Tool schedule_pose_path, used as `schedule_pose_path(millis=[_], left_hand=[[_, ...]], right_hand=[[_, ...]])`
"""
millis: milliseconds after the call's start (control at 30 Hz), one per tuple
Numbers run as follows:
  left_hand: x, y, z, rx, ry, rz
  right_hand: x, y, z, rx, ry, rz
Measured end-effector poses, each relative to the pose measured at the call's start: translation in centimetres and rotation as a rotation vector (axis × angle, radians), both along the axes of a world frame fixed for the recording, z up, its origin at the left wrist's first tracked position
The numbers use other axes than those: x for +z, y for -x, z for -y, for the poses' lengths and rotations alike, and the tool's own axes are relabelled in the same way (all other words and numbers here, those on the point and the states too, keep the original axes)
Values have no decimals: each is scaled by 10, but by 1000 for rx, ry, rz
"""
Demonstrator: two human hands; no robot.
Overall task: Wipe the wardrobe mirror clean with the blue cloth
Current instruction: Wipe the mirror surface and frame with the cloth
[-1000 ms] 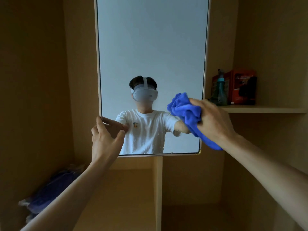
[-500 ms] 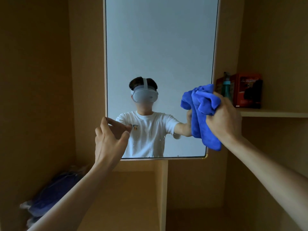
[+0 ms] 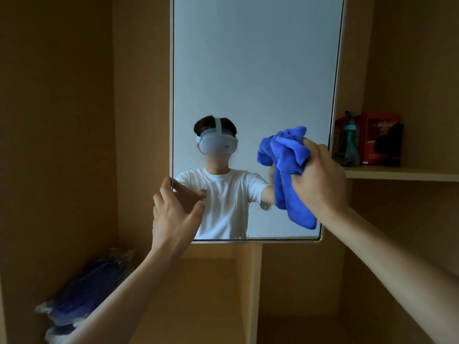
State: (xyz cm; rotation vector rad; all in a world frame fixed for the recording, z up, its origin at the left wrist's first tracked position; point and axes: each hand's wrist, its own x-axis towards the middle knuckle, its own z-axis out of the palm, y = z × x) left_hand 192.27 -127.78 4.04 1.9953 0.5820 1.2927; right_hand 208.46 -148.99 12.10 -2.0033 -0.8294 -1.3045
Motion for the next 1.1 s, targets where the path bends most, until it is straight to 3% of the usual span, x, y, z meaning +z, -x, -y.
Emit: schedule_pose_path(millis=[500,1100], left_hand=[[-6,7,-17,-118,8,3],[-8,6,-19,-142,8,34]], right_hand=[[7,77,-100,2,135,31],[4,102,-117,99,306,118]])
